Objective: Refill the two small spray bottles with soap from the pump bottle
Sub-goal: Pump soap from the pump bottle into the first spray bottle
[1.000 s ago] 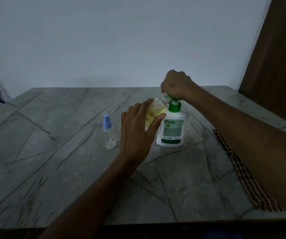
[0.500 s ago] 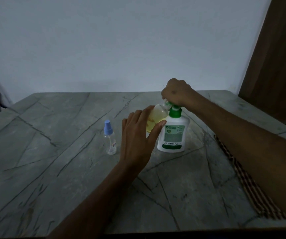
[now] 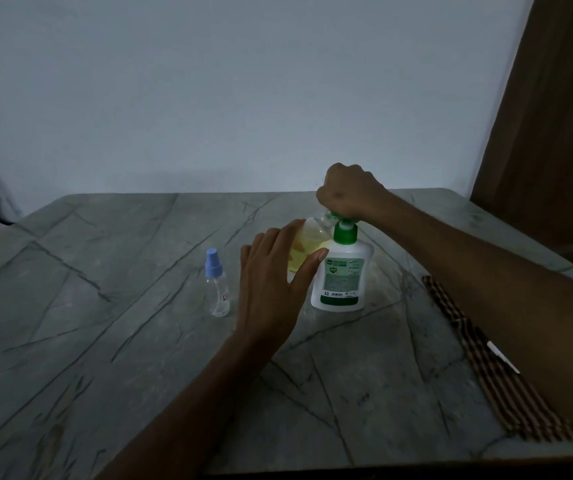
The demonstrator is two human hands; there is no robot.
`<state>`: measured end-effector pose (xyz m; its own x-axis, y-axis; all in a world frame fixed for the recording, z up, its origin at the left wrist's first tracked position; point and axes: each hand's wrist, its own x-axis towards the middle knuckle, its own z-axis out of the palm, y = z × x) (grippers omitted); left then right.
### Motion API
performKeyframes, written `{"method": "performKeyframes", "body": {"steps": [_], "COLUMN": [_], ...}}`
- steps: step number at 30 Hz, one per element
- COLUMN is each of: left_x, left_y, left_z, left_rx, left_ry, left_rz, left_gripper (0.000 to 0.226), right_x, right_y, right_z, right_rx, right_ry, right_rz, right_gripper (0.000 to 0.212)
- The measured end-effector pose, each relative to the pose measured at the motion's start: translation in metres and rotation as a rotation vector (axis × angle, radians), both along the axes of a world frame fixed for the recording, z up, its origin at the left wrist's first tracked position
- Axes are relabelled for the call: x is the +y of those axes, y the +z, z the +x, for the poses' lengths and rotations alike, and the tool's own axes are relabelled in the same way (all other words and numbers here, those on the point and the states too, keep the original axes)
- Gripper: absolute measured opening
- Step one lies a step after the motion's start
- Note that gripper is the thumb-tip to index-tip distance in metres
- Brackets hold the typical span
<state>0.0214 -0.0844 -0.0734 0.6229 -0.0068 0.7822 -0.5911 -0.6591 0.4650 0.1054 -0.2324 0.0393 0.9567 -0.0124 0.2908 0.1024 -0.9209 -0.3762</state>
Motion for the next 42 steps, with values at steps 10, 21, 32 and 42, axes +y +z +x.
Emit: {"method": "performKeyframes", "body": {"steps": [10, 21, 32, 42], "left_x": [0.001, 0.001, 0.000, 0.001], "left_y": [0.001, -0.001, 0.001, 0.003], "left_z": [-0.001, 0.001, 0.001, -0.003], "left_rx": [-0.008, -0.003, 0.000, 0.036], "left_ry": [-0.009, -0.020, -0.001, -0.001], "left_rz": [0.012, 0.004, 0.004, 0.008], "left_gripper": [0.048, 0.048, 0.048, 0.050], "right_x": [-0.001, -0.002, 0.000, 0.000], "right_y": [-0.004, -0.008, -0.003, -0.001], "right_z": [0.006, 0.010, 0.008, 0.004], "right_rx": [0.015, 0.000, -0.030, -0.073], "right_ry": [-0.016, -0.029, -0.013, 0.004], "right_rz": [0.035, 0.070, 0.042, 0.033], "right_gripper": [0.025, 0.017, 0.018, 0.023]}}
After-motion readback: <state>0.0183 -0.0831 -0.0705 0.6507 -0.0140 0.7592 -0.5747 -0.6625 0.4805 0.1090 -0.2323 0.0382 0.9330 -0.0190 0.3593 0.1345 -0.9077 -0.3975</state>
